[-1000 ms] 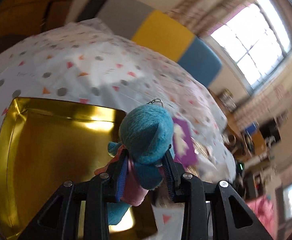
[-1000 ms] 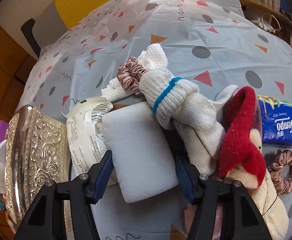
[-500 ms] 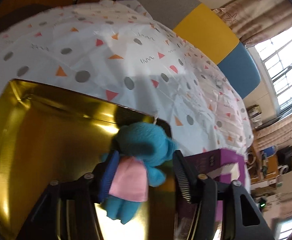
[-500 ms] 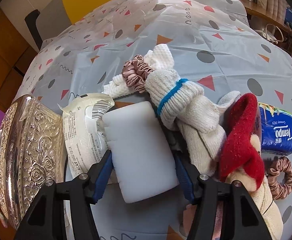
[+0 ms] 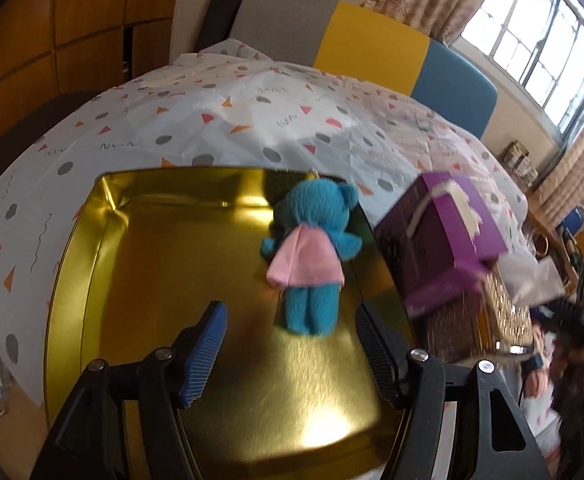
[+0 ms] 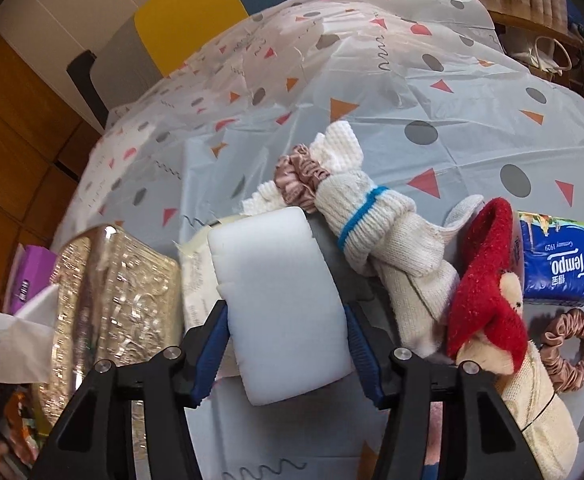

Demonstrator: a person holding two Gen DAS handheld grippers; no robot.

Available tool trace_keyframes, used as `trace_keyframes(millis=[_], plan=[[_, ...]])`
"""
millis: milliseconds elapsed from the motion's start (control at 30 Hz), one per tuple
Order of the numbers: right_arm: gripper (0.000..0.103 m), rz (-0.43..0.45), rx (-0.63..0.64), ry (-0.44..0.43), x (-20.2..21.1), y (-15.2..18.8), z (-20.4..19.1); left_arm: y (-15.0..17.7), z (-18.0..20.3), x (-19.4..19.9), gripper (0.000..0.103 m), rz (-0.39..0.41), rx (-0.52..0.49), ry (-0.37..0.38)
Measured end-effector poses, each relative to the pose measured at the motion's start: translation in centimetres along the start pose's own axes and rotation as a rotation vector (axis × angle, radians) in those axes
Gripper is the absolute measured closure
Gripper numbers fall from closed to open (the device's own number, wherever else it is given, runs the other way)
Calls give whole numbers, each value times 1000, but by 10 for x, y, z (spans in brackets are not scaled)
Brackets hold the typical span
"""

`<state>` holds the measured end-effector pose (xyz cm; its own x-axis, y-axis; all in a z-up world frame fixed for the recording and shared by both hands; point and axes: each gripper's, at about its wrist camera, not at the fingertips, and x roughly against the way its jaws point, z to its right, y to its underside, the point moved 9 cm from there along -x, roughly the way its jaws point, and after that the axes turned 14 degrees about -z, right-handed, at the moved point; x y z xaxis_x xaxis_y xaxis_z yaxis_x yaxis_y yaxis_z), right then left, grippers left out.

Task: Organize soft objects
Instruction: 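Carry the white sponge with the right gripper and drop it into the gold tray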

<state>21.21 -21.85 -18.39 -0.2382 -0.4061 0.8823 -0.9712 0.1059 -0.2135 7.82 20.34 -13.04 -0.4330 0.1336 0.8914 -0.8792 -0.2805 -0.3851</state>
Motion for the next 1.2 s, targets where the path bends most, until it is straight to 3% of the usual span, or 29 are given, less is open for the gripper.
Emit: trace_keyframes(millis=[267, 500, 667, 800, 933, 1067, 1200], plan=[[46, 83, 25, 17, 34, -50, -50, 10, -2, 11, 32, 31, -5, -47], [46, 124, 282, -38, 55, -73, -196, 10, -24, 15, 29, 39, 44, -81], [45, 54, 543, -64, 32, -23, -318, 11, -53, 28, 28, 69, 103, -110], [45, -82, 653, -49, -26, 37, -367, 14, -80, 43, 17, 108, 161, -135], [43, -199, 649, -48, -86, 75, -389, 19, -100, 52, 17, 123, 198, -136], [37, -208, 596, -29, -116, 84, -395, 24, -110, 54, 17, 123, 208, -146], [36, -192, 599, -20, -114, 91, -392, 26, -112, 54, 17, 123, 207, -142]])
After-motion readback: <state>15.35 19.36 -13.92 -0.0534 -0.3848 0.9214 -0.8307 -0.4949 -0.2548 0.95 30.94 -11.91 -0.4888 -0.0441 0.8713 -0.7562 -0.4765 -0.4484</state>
